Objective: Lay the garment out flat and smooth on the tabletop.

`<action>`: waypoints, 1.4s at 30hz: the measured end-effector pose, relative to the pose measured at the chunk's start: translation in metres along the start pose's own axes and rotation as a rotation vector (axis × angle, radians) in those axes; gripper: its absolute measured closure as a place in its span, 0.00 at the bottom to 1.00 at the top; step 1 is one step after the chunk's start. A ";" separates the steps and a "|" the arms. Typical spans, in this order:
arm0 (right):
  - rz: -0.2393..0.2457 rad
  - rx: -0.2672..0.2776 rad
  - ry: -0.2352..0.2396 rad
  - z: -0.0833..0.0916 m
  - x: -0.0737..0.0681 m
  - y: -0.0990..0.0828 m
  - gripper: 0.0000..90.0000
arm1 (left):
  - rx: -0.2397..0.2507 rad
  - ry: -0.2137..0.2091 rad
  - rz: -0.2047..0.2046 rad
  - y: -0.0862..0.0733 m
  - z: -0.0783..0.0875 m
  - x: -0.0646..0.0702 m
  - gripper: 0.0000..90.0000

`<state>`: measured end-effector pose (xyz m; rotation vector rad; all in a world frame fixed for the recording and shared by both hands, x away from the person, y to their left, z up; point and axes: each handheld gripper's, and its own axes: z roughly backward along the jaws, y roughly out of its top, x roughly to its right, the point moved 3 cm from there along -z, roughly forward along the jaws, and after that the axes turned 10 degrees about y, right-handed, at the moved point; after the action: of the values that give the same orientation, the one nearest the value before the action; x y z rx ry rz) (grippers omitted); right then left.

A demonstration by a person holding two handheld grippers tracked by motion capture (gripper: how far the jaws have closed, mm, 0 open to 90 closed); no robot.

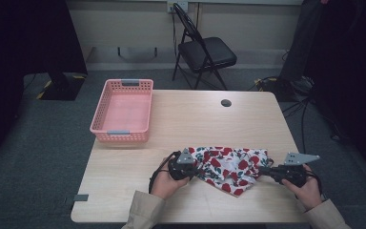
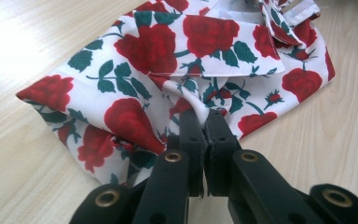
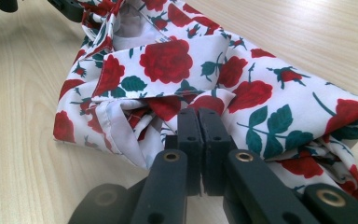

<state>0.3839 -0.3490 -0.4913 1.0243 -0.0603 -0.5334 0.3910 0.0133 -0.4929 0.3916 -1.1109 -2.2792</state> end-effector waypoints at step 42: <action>-0.027 0.099 -0.025 0.011 0.019 0.029 0.99 | 0.073 0.048 0.032 0.038 0.009 -0.027 0.98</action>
<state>0.4084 -0.3545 -0.4655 1.1165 -0.0961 -0.5723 0.4219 0.0165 -0.4573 0.4516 -1.1698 -2.1951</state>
